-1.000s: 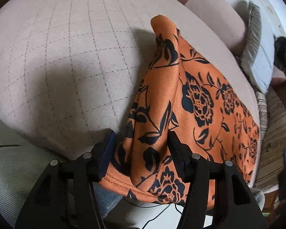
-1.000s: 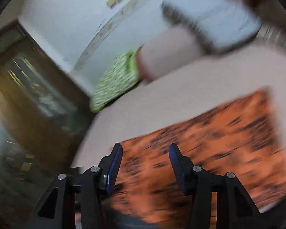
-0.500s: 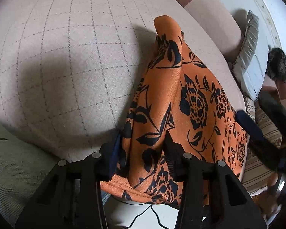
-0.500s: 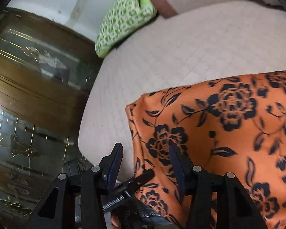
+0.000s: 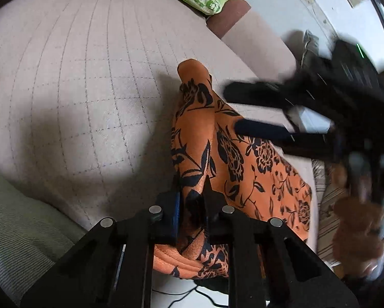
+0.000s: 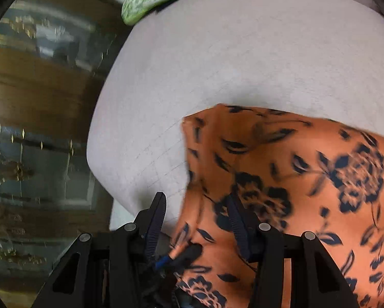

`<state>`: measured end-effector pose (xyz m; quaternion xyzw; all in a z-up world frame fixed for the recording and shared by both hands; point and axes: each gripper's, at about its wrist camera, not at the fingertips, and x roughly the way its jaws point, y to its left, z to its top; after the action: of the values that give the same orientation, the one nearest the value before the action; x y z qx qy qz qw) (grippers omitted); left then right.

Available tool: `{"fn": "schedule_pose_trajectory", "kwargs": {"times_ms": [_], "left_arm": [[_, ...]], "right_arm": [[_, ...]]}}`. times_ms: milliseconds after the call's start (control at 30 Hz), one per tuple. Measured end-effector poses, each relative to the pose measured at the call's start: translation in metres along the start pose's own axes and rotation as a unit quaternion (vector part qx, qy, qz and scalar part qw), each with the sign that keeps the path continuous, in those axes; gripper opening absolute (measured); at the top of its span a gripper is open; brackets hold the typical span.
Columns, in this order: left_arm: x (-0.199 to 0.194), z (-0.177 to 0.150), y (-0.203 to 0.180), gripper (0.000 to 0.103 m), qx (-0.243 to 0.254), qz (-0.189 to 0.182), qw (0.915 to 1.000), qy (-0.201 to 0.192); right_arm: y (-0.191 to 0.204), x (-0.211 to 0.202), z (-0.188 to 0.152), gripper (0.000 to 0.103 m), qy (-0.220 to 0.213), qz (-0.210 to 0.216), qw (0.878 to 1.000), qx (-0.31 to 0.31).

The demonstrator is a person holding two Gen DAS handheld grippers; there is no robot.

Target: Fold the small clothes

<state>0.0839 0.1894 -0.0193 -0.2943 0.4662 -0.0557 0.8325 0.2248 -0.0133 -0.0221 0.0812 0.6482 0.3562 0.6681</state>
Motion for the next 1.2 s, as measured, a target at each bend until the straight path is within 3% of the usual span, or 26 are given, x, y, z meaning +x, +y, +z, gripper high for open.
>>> {"fn": "schedule_pose_trajectory", "kwargs": {"times_ms": [133,267,333,400,500,700,867,1000,1200], "left_arm": [[0.0,0.001,-0.014,0.012,0.028,0.007,0.9996,-0.008],[-0.002,0.0,-0.023,0.011,0.055,0.008,0.9983,-0.017],[-0.001,0.0,-0.025,0.011,0.059,0.011,0.9981,-0.017],[-0.002,0.001,-0.025,0.011,0.058,0.006,0.9981,-0.019],[-0.004,0.0,-0.03,0.011,0.063,-0.006,0.9976,-0.027],[-0.025,-0.007,-0.043,0.011,0.111,-0.026,0.9914,-0.063],[-0.042,-0.019,-0.075,0.011,0.131,-0.027,0.99,-0.045],[-0.054,-0.041,-0.134,0.011,0.192,-0.025,0.9799,-0.047],[-0.046,-0.071,-0.223,0.011,0.271,-0.046,0.961,-0.03]], "right_arm": [[0.026,0.037,0.015,0.048,0.089,-0.083,0.991,-0.049],[0.024,0.081,0.021,0.048,0.162,-0.176,0.969,-0.059],[0.021,0.094,0.021,0.044,0.179,-0.194,0.962,-0.069],[0.021,0.096,0.021,0.033,0.182,-0.208,0.957,-0.086],[0.027,0.091,0.019,0.022,0.162,-0.203,0.96,-0.102],[0.016,0.035,0.004,0.017,0.078,-0.126,0.984,-0.098],[-0.01,-0.024,-0.021,0.016,0.003,-0.037,0.996,-0.075],[-0.041,-0.083,-0.058,0.016,-0.073,0.045,0.995,-0.052],[-0.119,-0.174,-0.117,0.016,-0.174,0.123,0.977,-0.005]]}}
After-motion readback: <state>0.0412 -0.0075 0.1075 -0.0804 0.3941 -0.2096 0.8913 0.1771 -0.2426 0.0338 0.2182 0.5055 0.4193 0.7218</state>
